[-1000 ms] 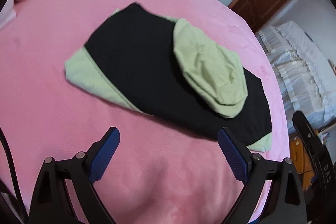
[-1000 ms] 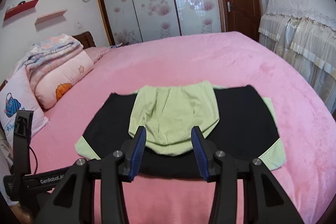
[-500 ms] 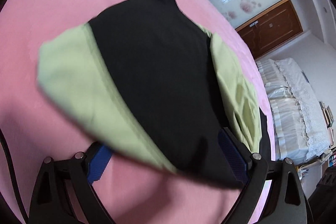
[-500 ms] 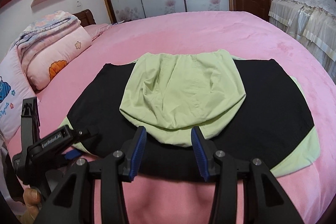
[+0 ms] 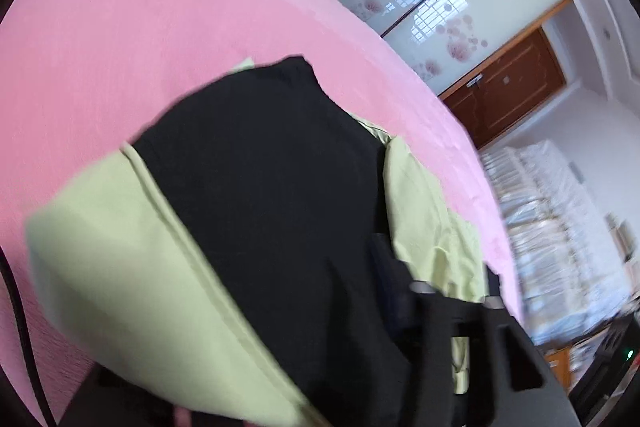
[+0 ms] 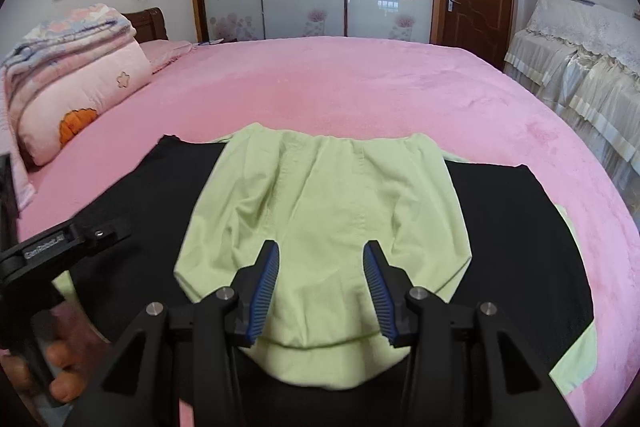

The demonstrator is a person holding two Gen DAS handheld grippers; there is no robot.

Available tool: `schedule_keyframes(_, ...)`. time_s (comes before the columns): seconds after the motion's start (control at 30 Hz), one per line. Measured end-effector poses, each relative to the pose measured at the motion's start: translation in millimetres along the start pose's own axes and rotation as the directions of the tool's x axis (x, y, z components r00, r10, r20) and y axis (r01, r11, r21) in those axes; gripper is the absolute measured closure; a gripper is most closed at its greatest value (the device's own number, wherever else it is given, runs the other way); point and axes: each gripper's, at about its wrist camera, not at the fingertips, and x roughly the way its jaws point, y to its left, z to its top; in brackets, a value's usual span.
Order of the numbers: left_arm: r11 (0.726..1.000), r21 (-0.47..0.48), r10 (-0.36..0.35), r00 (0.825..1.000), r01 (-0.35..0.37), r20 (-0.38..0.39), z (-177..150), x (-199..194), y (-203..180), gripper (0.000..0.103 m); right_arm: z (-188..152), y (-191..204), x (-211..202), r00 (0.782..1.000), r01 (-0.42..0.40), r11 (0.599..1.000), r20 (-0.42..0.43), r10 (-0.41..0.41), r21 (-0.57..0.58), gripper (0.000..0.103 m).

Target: Fold large clothes

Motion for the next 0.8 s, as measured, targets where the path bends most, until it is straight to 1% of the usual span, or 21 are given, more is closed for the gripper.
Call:
schedule_keyframes(0.03, 0.999, 0.035, 0.036, 0.999, -0.036, 0.007, 1, -1, -6, 0.085, -1, 2, 6, 1.000, 0.009, 1.000, -0.012, -0.009, -0.009, 0.064)
schedule_keyframes(0.07, 0.997, 0.054, 0.054, 0.998, -0.054, 0.011, 2, -2, -9, 0.089, -4, 3, 14, 0.999, 0.022, 1.000, -0.031, -0.022, -0.018, 0.066)
schedule_keyframes(0.1, 0.995, 0.074, 0.070, 0.997, -0.071, 0.011, 3, -3, -12, 0.089, -8, 4, 21, 0.998, 0.028, 0.999, -0.050, -0.029, -0.029, 0.070)
schedule_keyframes(0.13, 0.992, 0.095, 0.080, 0.997, -0.081, 0.018, 3, -4, -18, 0.092, -14, 6, 30, 0.995, 0.044, 0.998, -0.084, -0.048, -0.047, 0.073)
schedule_keyframes(0.17, 0.990, 0.107, 0.087, 0.996, -0.090, 0.028, 3, -8, -20, 0.094, -20, 8, 38, 0.990, 0.065, 0.996, -0.120, -0.073, -0.067, 0.077)
schedule_keyframes(0.2, 0.987, 0.128, 0.089, 0.995, -0.095, 0.046, 3, -11, -27, 0.095, -27, 11, 44, 0.985, 0.078, 0.993, -0.144, -0.090, -0.090, 0.077)
schedule_keyframes(0.27, 0.984, 0.158, 0.073, 0.994, -0.086, 0.085, -1, -22, -38, 0.096, -34, 14, 43, 0.986, 0.092, 0.989, -0.125, -0.106, -0.118, 0.077)
schedule_keyframes(0.3, 0.980, 0.185, 0.059, 0.992, -0.079, 0.111, -2, -29, -48, 0.096, -35, 14, 41, 0.987, 0.088, 0.990, -0.123, -0.101, -0.110, 0.077)
schedule_keyframes(0.33, 0.972, 0.227, 0.033, 0.989, -0.065, 0.142, -5, -36, -63, 0.097, -36, 12, 40, 0.988, 0.076, 0.993, -0.124, -0.088, -0.093, 0.077)
schedule_keyframes(0.4, 0.959, 0.282, -0.008, 0.987, -0.039, 0.162, -8, -45, -84, 0.097, -37, 5, 38, 0.991, 0.046, 0.998, -0.122, -0.052, -0.053, 0.077)
schedule_keyframes(0.43, 0.947, 0.320, -0.033, 0.986, -0.022, 0.166, -11, -49, -99, 0.097, -37, 0, 38, 0.992, 0.027, 0.999, -0.122, -0.030, -0.030, 0.077)
schedule_keyframes(0.57, 0.905, 0.426, -0.097, 0.983, 0.023, 0.153, -22, -51, -145, 0.097, -38, -17, 33, 0.990, -0.065, 0.996, -0.122, 0.071, 0.054, 0.077)
schedule_keyframes(0.67, 0.866, 0.495, -0.147, 0.981, 0.067, 0.126, -34, -47, -183, 0.097, -38, -38, 22, 0.977, -0.147, 0.979, -0.132, 0.166, 0.141, 0.080)
schedule_keyframes(0.73, 0.822, 0.560, -0.186, 0.977, 0.099, 0.100, -48, -42, -213, 0.097, -39, -58, 11, 0.969, -0.182, 0.962, -0.129, 0.211, 0.205, 0.082)
schedule_keyframes(0.77, 0.803, 0.586, -0.196, 0.977, 0.112, 0.083, -56, -41, -226, 0.097, -40, -72, 1, 0.970, -0.178, 0.954, -0.119, 0.211, 0.242, 0.082)
schedule_keyframes(0.8, 0.784, 0.608, -0.208, 0.976, 0.128, 0.062, -64, -37, -238, 0.097, -43, -87, -10, 0.976, -0.158, 0.950, -0.107, 0.192, 0.269, 0.082)
